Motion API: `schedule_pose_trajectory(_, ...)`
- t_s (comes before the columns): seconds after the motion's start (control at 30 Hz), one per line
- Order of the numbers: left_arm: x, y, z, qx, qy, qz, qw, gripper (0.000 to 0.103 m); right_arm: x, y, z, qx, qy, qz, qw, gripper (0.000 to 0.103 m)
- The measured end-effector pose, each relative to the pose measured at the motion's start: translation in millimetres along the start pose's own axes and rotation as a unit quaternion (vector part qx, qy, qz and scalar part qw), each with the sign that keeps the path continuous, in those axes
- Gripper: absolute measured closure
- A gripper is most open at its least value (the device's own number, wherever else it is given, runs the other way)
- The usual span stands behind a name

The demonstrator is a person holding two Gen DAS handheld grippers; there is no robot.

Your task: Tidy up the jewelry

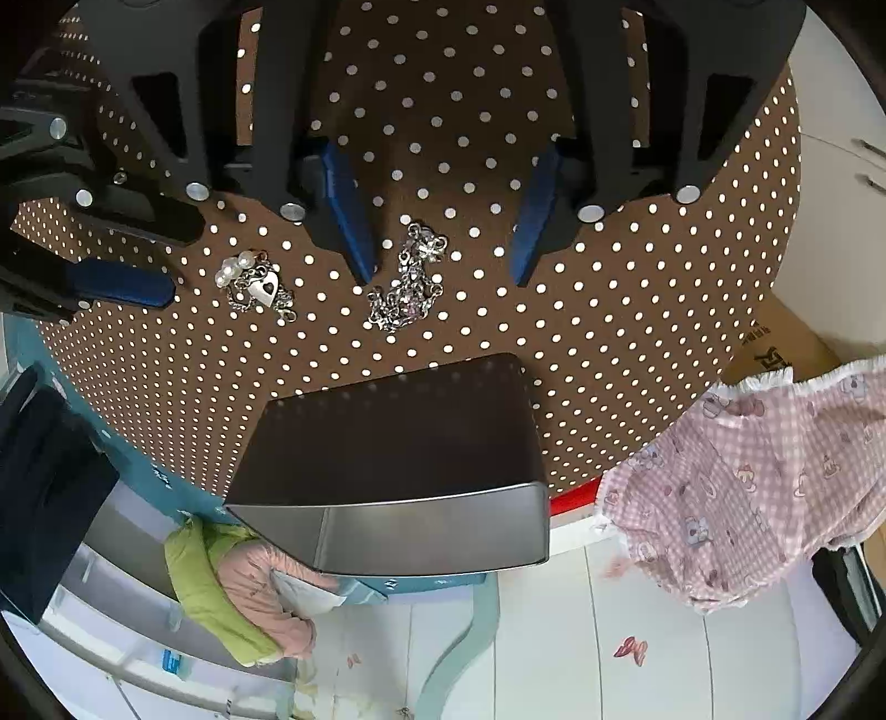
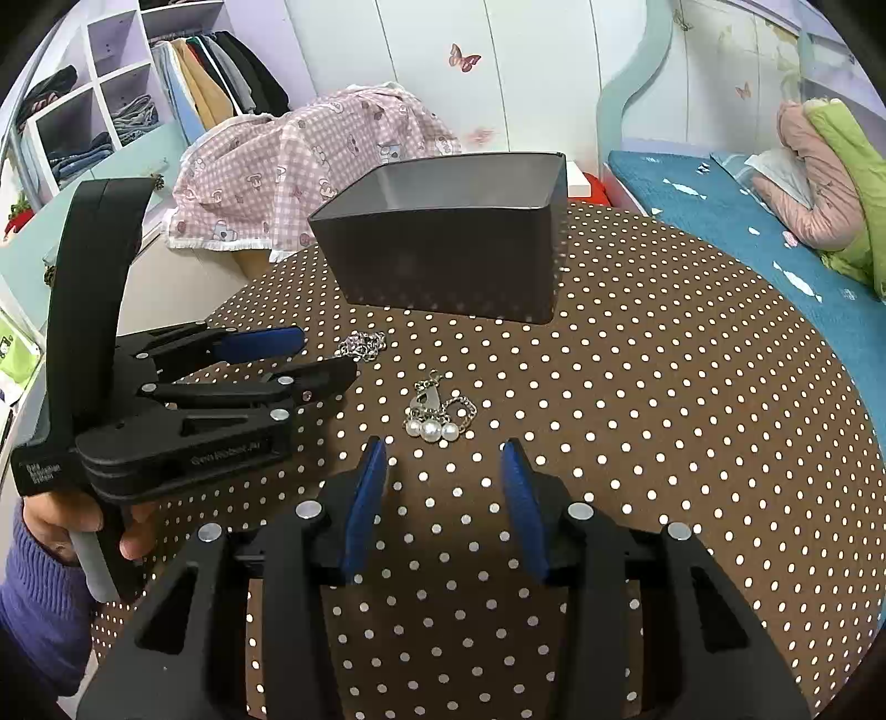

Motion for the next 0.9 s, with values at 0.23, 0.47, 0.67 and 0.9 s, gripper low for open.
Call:
schedule_pose_trajectory(0.23, 0, 0, -1, 0.005, -0.006, -0.003, 1.0, 0.095, 8, 1, -3, -0.009, -0.007, -0.008, 1.0, 0.057)
schedule_pose_trajectory(0.47, -23, -4, -13, -0.017, -0.016, 0.014, 0.9996, 0.095, 20, 7, -11, -0.043, -0.036, -0.022, 0.998, 0.056)
schedule_pose_trajectory(0.67, -35, -6, -25, -0.032, -0.023, 0.017, 0.9991, 0.095, 31, 11, -11, -0.053, -0.046, -0.031, 0.997, 0.056)
schedule_pose_trajectory(0.9, -39, -8, -20, -0.037, -0.034, 0.013, 0.9987, 0.095, 36, 16, -9, -0.072, -0.079, -0.036, 0.994, 0.074)
Point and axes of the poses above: each gripper's, at about its wrist camera, not at the fingertips, and x roughly the way its jaws point, z to its right, y to its top, the point moved 7 cm from there along x, roughly the way its jaws point, and after that the axes turned 9 degrees about y, right-handed, at the moved point
